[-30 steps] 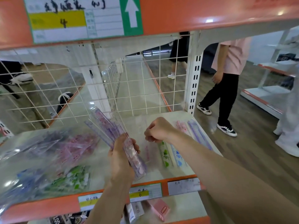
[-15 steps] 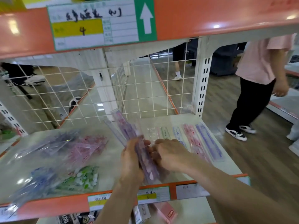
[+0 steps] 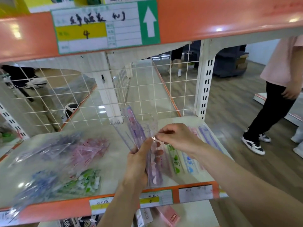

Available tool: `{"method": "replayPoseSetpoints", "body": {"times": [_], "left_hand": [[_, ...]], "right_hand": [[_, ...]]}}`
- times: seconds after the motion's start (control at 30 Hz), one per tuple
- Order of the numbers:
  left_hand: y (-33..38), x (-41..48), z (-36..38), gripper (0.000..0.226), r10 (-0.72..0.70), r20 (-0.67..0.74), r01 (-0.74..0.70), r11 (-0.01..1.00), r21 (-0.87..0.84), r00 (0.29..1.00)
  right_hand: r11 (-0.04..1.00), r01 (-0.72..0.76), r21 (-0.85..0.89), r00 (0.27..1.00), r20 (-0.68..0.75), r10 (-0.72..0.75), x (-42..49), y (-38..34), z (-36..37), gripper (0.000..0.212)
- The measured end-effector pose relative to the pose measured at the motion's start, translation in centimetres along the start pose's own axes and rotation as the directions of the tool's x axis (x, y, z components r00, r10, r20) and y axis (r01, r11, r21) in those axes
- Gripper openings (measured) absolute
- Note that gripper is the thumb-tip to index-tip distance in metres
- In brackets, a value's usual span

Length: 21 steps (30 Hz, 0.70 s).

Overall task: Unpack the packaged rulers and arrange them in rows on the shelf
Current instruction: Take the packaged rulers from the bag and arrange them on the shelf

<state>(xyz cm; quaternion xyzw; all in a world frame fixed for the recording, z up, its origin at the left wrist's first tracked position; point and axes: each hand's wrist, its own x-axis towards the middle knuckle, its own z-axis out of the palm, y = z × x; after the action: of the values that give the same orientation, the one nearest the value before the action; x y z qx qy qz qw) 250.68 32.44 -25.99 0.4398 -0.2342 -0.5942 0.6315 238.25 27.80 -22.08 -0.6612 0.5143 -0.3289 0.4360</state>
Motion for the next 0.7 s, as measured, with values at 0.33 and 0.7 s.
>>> {"method": "replayPoseSetpoints", "body": {"times": [0.33,0.7], "left_hand": [[-0.5,0.6,-0.6,0.015,-0.020,0.024,0.022,0.996,-0.089,1.000],[-1.0,1.4,-0.9,0.019,0.000,0.070,0.003,0.999,-0.045,0.998]], "right_hand": [[0.968,-0.104,0.227,0.993,-0.038,0.116,1.1,0.9,-4.4,0.010],[0.822,-0.238,0.517,0.955,-0.032,0.296,0.0,2.8,-9.5,0.018]]}}
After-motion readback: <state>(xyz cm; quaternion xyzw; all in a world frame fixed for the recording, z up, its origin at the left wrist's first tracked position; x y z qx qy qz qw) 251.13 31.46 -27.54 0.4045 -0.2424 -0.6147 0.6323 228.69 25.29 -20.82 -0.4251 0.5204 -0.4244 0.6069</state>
